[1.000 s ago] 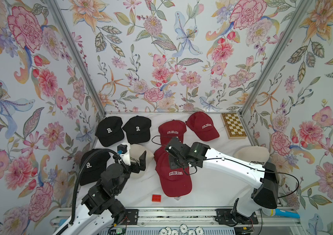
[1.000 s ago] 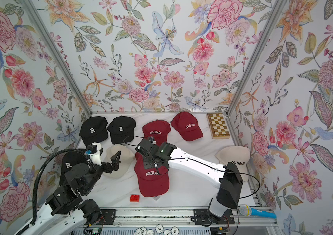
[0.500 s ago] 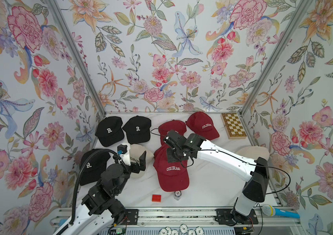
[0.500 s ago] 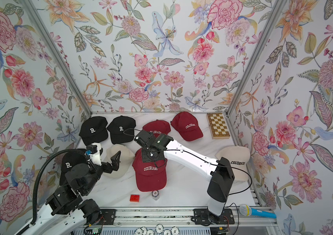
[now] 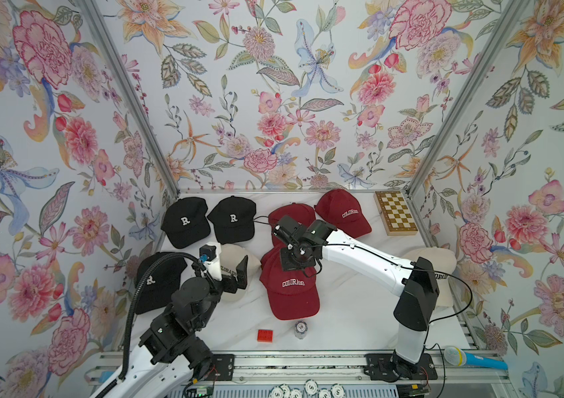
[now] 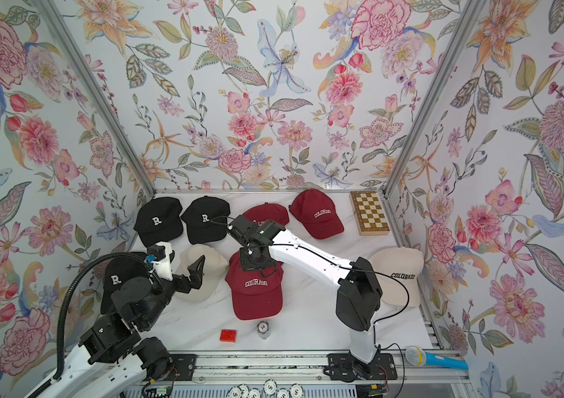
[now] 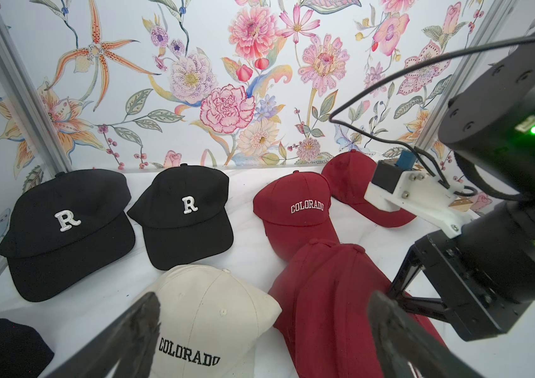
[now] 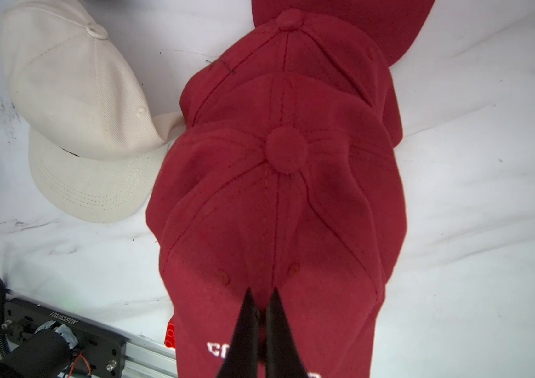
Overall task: Stack the baseball caps by color
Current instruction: Move the baseball cap to the center of the board.
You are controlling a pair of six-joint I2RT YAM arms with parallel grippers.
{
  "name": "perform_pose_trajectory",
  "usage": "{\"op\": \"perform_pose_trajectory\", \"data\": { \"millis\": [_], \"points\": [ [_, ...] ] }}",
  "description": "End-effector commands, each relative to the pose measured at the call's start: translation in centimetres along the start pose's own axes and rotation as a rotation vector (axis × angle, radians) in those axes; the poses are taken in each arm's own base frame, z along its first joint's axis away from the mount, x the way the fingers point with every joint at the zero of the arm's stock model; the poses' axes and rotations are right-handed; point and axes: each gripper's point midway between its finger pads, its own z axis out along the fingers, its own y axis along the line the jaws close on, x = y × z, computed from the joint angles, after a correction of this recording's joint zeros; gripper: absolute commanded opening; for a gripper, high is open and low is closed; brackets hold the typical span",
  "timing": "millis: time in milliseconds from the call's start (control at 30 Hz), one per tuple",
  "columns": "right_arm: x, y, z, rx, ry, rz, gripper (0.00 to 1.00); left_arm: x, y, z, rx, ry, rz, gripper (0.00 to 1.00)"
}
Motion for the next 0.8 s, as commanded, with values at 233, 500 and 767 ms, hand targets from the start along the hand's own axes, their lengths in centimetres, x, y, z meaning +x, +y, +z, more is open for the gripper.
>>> {"op": "perform_pose_trajectory", "data": {
  "millis": [233, 500, 767],
  "points": [
    [-2.0, -0.8, 1.7, 0.052, -0.002, -0.021, 0.0, 0.1, -0.2, 0.6, -0.008, -0.004, 0.041, 1.0],
    [-3.0, -1.5, 4.4, 0.125, -0.003, -0.054, 0.0, 0.2, -0.4, 0.9, -0.007, 0.002, 0.05, 1.0],
    [-4.1, -2.3, 5.3, 0.212, -0.064, -0.097, 0.0, 0.1, -0.2, 0.9, -0.016, 0.003, 0.059, 1.0]
  ]
}}
